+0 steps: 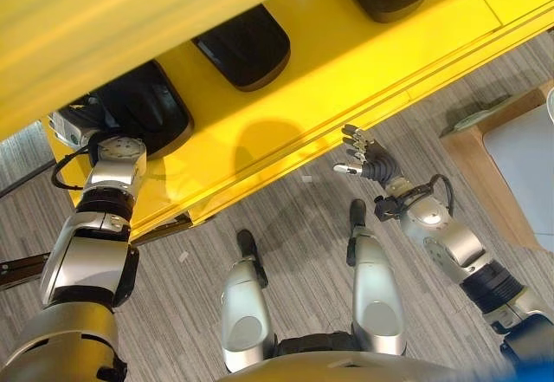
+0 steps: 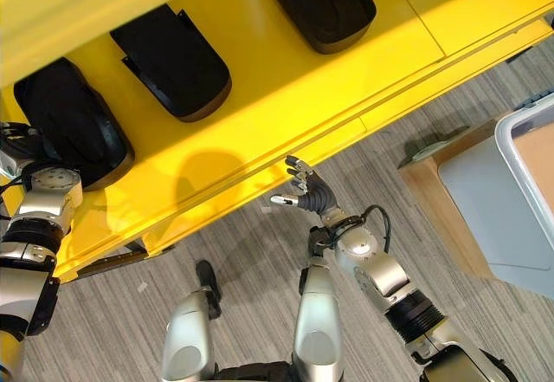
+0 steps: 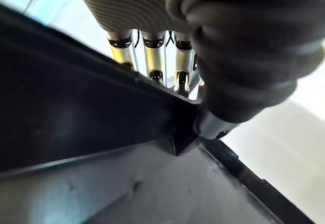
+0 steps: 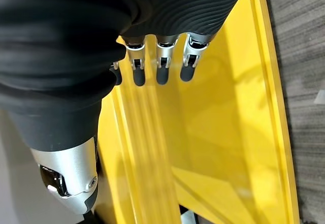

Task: Move parts from the plastic box to the shelf.

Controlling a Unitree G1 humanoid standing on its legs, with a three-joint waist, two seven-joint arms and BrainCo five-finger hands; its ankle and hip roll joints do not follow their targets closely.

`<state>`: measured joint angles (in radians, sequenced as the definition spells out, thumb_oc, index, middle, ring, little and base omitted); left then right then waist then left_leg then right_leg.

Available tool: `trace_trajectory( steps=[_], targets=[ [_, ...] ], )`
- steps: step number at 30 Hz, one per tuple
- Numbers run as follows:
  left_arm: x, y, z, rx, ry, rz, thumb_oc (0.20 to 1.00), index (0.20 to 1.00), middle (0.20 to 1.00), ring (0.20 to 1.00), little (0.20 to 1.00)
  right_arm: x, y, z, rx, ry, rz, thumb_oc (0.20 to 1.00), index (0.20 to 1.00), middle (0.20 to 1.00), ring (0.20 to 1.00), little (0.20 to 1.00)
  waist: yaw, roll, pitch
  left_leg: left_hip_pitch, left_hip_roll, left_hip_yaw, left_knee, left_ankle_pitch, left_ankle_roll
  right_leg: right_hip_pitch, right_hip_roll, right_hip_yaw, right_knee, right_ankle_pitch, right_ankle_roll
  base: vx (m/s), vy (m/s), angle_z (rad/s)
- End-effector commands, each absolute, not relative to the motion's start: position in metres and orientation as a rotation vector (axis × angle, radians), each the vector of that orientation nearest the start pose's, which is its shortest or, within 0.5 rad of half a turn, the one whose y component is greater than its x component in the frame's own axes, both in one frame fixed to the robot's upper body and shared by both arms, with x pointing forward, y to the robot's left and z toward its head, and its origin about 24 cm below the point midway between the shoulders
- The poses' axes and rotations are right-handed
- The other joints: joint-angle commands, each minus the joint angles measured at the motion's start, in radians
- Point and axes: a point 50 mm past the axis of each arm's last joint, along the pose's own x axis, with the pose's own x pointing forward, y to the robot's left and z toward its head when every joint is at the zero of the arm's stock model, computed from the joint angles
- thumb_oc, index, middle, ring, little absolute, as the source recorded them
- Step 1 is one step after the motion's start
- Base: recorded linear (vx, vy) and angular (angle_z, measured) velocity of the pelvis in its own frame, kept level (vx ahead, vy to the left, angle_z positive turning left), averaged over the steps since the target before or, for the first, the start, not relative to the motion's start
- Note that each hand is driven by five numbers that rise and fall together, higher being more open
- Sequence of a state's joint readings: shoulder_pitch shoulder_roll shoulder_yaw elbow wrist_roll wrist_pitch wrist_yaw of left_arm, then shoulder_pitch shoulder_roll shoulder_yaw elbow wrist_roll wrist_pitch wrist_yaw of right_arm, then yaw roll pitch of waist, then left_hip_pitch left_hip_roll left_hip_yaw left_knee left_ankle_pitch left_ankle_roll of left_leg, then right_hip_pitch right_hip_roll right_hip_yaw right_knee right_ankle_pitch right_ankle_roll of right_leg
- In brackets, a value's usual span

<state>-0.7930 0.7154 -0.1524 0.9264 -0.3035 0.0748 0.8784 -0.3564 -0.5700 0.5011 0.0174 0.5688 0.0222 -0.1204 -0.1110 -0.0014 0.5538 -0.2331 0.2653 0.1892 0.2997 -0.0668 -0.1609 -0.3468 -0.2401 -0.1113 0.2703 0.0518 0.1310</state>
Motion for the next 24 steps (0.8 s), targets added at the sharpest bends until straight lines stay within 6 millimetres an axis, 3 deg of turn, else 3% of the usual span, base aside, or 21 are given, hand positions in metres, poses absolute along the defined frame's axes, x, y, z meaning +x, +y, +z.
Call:
trace_trajectory(
  steps=[1,5,24],
  targets=[
    [0.318,0.377,0.172,0.437,-0.056,1.282,0.2,0.2,0.2,0.2,0.2,0.287,-0.116,0.115,0.001,-0.146,0.437,1.0,1.0,1.0,1.0,1.0,0.02,-0.051,-0.034,-0.051,-0.009,0.063,0.109,-0.027,0.062,0.037,0.012,-0.017,0.088,-0.155,-0.018,0.0,0.0,0.0],
    [0.312,0.379,0.16,0.493,-0.046,1.268,0.2,0.2,0.2,0.2,0.2,0.287,-0.114,0.113,-0.006,-0.14,0.441,1.0,1.0,1.0,1.0,1.0,0.027,-0.043,-0.034,-0.044,-0.012,0.063,0.104,-0.024,0.064,0.042,0.007,-0.021,0.092,-0.158,-0.02,0.01,0.027,0.0],
    [0.307,0.389,0.174,0.662,-0.086,1.202,0.2,0.2,0.2,0.2,0.2,0.285,-0.124,0.107,-0.044,-0.116,0.433,1.0,1.0,1.0,1.0,1.0,0.023,-0.022,-0.034,-0.038,-0.013,0.069,0.102,-0.022,0.065,0.039,-0.005,-0.021,0.1,-0.159,-0.018,0.0,0.022,0.0]
  ],
)
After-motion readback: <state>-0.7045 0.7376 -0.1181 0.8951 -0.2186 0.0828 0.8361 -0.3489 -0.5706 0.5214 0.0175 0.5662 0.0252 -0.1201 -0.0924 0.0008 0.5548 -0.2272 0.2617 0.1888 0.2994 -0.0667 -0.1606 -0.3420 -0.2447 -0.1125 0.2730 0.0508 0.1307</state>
